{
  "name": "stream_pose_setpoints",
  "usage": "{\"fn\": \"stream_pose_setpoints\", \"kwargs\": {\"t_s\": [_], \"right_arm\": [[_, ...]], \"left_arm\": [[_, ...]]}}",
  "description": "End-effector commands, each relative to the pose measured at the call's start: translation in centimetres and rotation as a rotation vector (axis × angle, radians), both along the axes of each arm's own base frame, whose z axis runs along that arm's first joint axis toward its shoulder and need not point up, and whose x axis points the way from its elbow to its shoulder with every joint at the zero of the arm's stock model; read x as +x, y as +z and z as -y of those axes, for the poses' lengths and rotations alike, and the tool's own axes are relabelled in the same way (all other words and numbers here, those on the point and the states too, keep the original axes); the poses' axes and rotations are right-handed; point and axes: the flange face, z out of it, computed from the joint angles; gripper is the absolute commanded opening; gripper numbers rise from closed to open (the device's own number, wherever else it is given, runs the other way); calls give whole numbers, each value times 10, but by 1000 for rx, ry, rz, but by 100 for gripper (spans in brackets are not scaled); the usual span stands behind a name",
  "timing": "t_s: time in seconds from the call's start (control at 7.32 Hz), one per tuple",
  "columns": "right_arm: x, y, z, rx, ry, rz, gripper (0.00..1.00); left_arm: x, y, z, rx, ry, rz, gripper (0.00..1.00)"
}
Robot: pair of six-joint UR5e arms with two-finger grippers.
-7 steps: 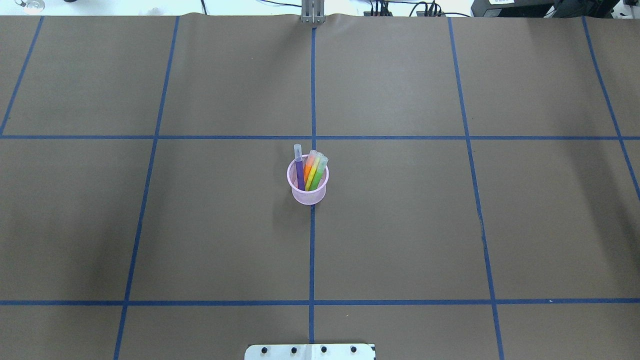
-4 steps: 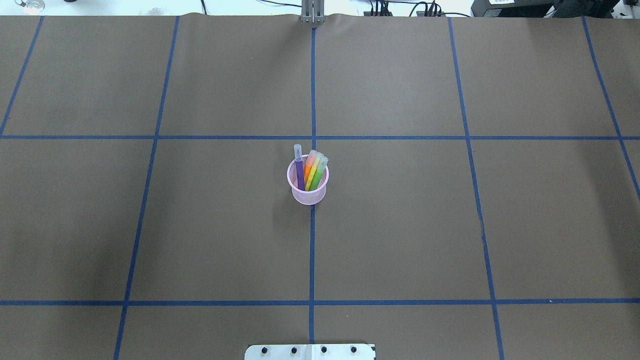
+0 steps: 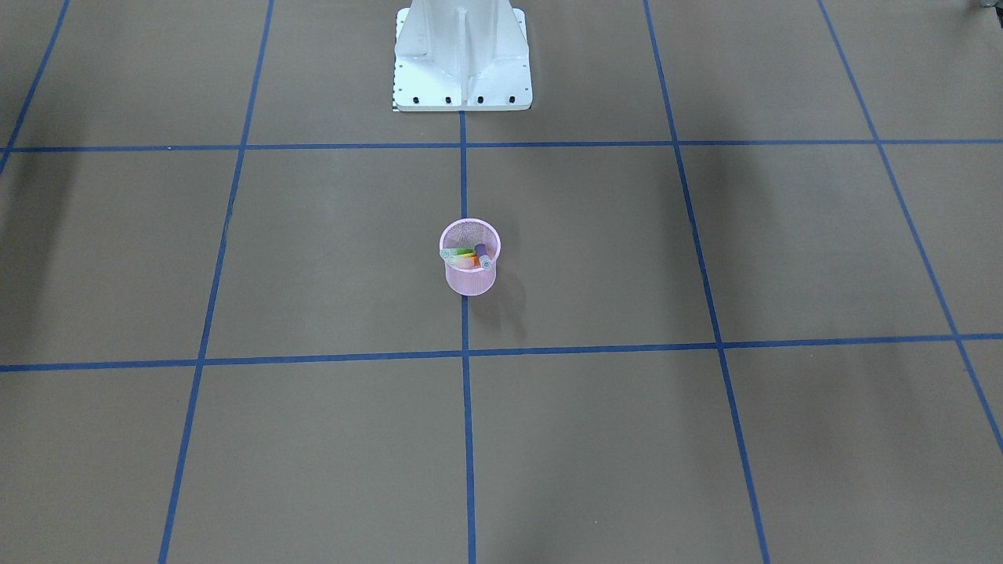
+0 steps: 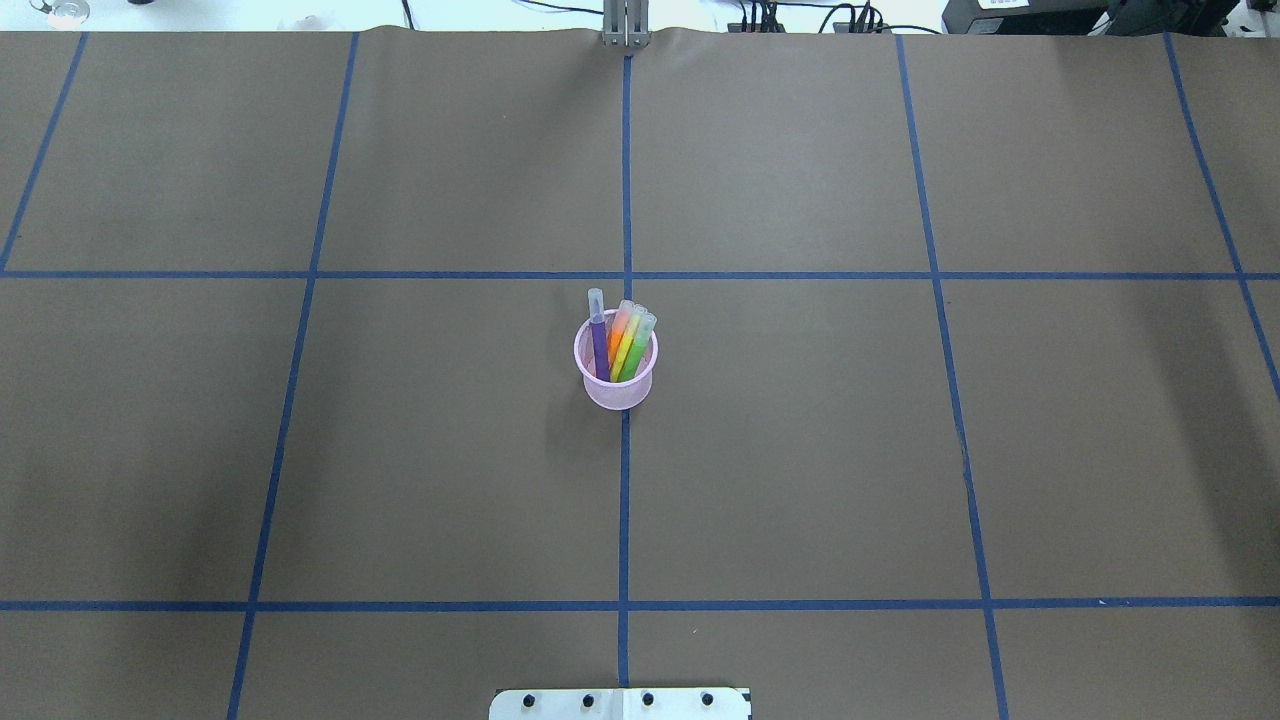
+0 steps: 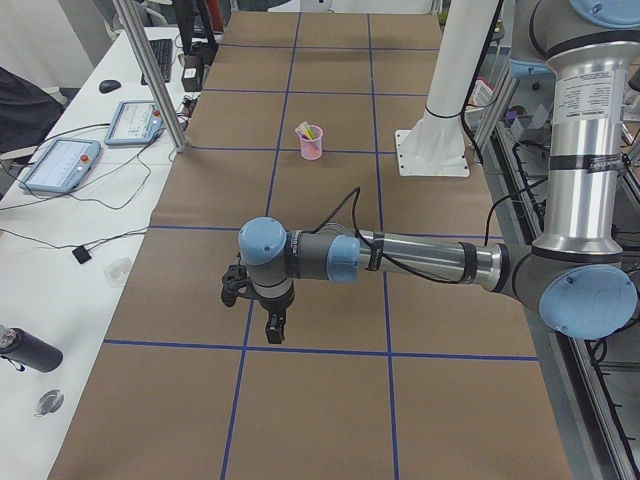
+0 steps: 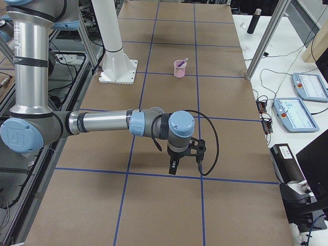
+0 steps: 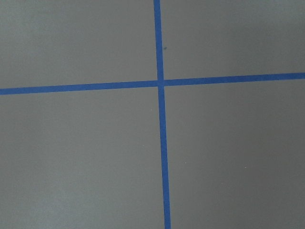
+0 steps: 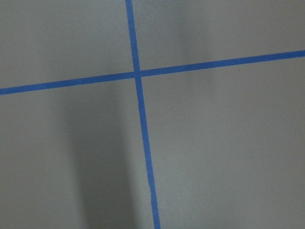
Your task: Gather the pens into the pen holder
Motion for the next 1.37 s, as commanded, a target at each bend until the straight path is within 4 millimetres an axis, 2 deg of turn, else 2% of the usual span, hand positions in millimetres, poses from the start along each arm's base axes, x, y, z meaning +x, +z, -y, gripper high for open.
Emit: {"fn": "stream_pose_setpoints", "kwargs": {"t_s": [0.0, 0.55, 0.96, 1.23], "right_arm": [[0, 1, 0, -16, -2, -4, 100], [0, 4, 3, -19, -3, -3, 100], [1, 4, 4, -18, -4, -3, 100], [1, 4, 4, -19, -3, -3, 100]], "left_arm": [[0, 5, 0, -10, 1, 1, 100], [-3, 8, -3, -12, -3, 6, 100], [-22, 20, -18, -27, -35, 8, 100], [-22, 21, -18, -30, -37, 8, 100]]}}
